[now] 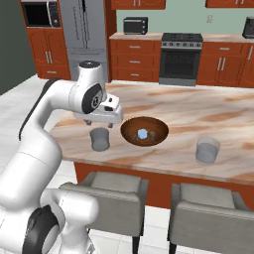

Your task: There are four ice cubes in the ice bowl. Place two ice cubes in each glass of water.

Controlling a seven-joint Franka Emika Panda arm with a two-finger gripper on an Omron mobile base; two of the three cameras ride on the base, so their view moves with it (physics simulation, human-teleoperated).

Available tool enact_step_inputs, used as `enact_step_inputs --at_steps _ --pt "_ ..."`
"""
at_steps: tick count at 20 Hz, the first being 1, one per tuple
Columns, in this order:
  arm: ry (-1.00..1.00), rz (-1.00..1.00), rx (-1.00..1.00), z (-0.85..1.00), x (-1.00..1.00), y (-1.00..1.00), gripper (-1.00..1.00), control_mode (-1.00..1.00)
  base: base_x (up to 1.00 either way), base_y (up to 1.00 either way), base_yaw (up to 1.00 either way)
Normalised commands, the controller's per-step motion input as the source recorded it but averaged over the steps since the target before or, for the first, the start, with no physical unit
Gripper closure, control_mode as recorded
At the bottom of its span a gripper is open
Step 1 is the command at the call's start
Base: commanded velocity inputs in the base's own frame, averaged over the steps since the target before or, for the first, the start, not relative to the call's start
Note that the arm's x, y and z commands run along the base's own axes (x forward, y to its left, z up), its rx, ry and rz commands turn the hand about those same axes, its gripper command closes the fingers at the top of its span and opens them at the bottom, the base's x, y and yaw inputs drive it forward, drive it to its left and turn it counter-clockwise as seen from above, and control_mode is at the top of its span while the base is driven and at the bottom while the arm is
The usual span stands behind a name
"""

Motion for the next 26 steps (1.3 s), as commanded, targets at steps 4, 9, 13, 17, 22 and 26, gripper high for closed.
enact_step_inputs --at_steps 4,9,13,17,22,26 --pt "0.02 0.0 0.0 -0.08 0.0 -0.36 -1.0 -1.0 0.0 0.0 0.0" --pt "0.03 0.0 0.0 -0.02 0.09 -0.11 -1.0 -1.0 0.0 0.0 0.0" --pt "0.12 -0.06 0.0 -0.05 0.18 0.0 -1.0 -1.0 0.0 0.0 0.0" --pt "0.16 -0.02 0.01 -0.08 0.24 0.0 -1.0 -1.0 0.0 0.0 0.0" --pt "0.07 -0.01 0.03 -0.11 0.11 0.0 -1.0 -1.0 0.0 0.0 0.0" --pt "0.0 -0.02 0.04 -0.14 0.01 -0.06 -1.0 -1.0 0.0 0.0 0.0"
